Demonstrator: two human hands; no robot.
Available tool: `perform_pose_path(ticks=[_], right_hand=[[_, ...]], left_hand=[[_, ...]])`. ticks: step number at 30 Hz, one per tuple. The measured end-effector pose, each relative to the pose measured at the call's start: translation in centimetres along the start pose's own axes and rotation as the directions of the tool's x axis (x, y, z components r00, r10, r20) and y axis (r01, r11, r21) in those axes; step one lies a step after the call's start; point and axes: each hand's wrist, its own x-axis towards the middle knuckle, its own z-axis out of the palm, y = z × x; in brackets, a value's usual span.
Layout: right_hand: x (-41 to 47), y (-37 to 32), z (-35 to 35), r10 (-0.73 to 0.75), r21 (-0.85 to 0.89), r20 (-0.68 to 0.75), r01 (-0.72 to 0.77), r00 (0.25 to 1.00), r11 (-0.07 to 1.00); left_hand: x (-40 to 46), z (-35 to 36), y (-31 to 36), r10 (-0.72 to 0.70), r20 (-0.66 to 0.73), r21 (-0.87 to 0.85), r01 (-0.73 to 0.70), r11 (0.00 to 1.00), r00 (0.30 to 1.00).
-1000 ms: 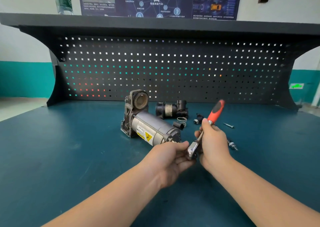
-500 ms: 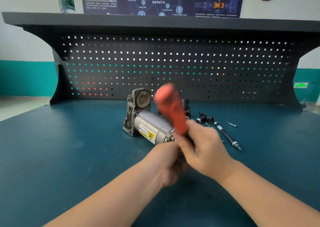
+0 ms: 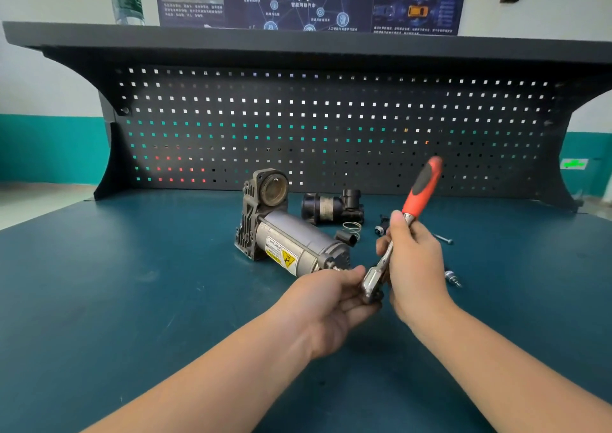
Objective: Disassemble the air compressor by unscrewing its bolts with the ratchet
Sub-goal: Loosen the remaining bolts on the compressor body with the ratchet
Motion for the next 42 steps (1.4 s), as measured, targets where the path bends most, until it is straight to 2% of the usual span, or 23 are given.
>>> perform_pose_path(ticks=[1, 3, 4, 6, 11, 16, 20, 25, 29, 31, 33, 36, 42], right_hand=[[0.2, 0.1, 0.0, 0.137, 0.088, -0.025, -0.134, 0.99, 0.987], [0.5, 0.4, 0.1, 0.38, 0.223, -0.052, -0.36, 0.924, 0.906], [0.5, 0.6, 0.1, 0.463, 0.258, -0.052, -0.436, 0.885, 0.862], [0.5, 0.7, 0.1, 0.541, 0.283, -0.03, -0.512, 0.841, 0.811], [0.5, 0.3, 0.1, 0.472, 0.212, -0.018, -0.458, 0.881, 0.863], [0.6, -0.2, -0.3, 0.388, 0.103, -0.05, -0.381, 0.92, 0.919], [1.0, -0.6, -1.4, 0.444, 0.059, -0.124, -0.44, 0.887, 0.896], [1.2, 0.3, -2.6, 0.531, 0.064, -0.1, -0.527, 0.842, 0.847], [2.2, -0.1, -4.0, 0.583, -0.131, 0.021, -0.576, 0.812, 0.807], [3.1, -0.5, -5.2, 0.641, -0.24, 0.125, -0.604, 0.757, 0.76], [4.0, -1.1, -6.6, 0.701, -0.305, 0.244, -0.633, 0.67, 0.712], [5.1, -1.7, -8.7, 0.719, -0.334, 0.419, -0.643, 0.554, 0.69], [6.1, -2.6, -12.0, 0.609, -0.32, 0.664, -0.57, 0.435, 0.757]], left_hand=[[0.1, 0.0, 0.1, -0.006, 0.002, -0.005, 0.006, 1.0, 1.0], [0.1, -0.1, 0.1, -0.017, 0.01, -0.006, 0.017, 1.0, 1.0], [0.1, 0.0, 0.1, -0.02, 0.007, -0.005, 0.02, 1.0, 1.0], [0.1, 0.0, -0.1, -0.007, -0.019, 0.01, 0.007, 1.0, 1.0], [0.2, -0.2, 0.2, 0.085, -0.131, -0.108, -0.099, 0.989, 0.988], [0.0, -0.2, -0.1, 0.064, -0.125, -0.094, -0.076, 0.993, 0.99], [-0.3, 0.0, -0.4, 0.017, -0.042, -0.047, -0.019, 0.999, 0.999], [-0.5, 0.0, -0.5, -0.036, 0.017, 0.013, 0.036, 0.999, 0.999], [-0.6, 0.2, -1.0, -0.114, 0.066, 0.083, 0.109, 0.991, 0.991], [-0.6, 0.3, -1.3, -0.156, 0.095, 0.112, 0.145, 0.983, 0.983], [-0.6, 0.4, -1.6, -0.196, 0.114, 0.137, 0.18, 0.974, 0.974], [-0.7, 0.8, -2.3, -0.248, 0.135, 0.197, 0.219, 0.956, 0.959], [-1.4, 2.5, -3.6, -0.302, 0.217, 0.26, 0.243, 0.935, 0.928]])
